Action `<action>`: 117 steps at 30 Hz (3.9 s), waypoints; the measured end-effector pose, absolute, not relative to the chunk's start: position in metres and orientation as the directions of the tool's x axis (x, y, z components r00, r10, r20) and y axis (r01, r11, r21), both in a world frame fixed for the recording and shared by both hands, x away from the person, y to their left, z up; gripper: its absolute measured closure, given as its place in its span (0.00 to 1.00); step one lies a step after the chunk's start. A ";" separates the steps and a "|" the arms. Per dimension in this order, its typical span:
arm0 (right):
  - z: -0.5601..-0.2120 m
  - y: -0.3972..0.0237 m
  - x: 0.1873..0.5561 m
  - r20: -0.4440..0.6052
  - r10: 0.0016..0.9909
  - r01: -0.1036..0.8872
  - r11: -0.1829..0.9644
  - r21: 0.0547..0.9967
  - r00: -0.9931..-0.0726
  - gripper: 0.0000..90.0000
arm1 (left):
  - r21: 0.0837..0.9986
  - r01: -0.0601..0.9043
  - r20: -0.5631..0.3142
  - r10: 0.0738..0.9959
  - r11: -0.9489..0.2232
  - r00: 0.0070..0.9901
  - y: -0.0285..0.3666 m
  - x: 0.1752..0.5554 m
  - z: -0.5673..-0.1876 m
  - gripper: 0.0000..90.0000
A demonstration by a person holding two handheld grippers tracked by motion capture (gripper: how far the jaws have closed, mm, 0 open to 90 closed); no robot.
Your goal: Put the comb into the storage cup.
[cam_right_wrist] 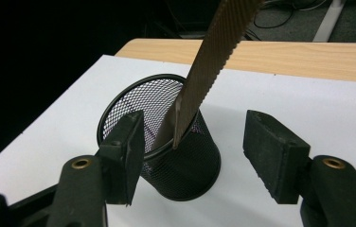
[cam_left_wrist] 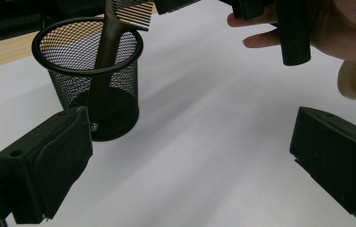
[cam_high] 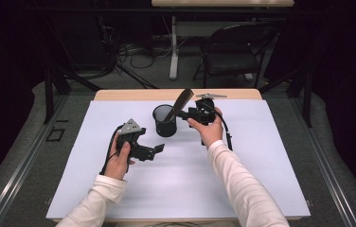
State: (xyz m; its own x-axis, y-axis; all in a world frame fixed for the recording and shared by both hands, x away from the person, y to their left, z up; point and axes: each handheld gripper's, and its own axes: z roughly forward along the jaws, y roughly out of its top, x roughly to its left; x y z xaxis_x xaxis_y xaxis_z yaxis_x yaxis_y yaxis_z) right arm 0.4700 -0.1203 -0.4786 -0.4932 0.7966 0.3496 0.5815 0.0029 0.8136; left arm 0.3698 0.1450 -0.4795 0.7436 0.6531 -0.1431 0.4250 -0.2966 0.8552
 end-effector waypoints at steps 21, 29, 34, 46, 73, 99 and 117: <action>-0.472 -0.132 0.443 0.263 0.801 0.543 0.090 0.835 -0.537 0.41 | 0.855 0.426 -0.144 0.652 -0.297 0.744 0.145 0.370 -0.479 0.00; -0.466 -0.134 0.432 0.253 0.792 0.524 0.097 0.846 -0.555 0.34 | 0.855 0.429 -0.149 0.653 -0.293 0.743 0.146 0.370 -0.479 0.00; -0.465 -0.134 0.427 0.219 0.795 0.506 0.125 0.854 -0.566 0.23 | 0.856 0.428 -0.151 0.652 -0.289 0.743 0.146 0.371 -0.479 0.00; -0.461 -0.129 0.414 0.142 0.811 0.470 0.177 0.865 -0.567 0.08 | 0.855 0.427 -0.147 0.653 -0.293 0.743 0.146 0.370 -0.479 0.00; -0.456 -0.136 0.385 0.147 0.785 0.444 0.176 0.878 -0.602 0.00 | 0.863 0.422 -0.149 0.656 -0.279 0.740 0.149 0.368 -0.476 0.00; -0.452 -0.184 0.342 0.158 0.777 0.446 0.171 0.878 -0.609 0.00 | 0.875 0.390 -0.129 0.638 -0.287 0.759 0.169 0.345 -0.452 0.00; -0.462 -0.227 0.320 0.195 0.811 0.473 0.112 0.874 -0.552 0.00 | 0.882 0.402 -0.128 0.699 -0.244 0.704 0.223 0.326 -0.448 0.00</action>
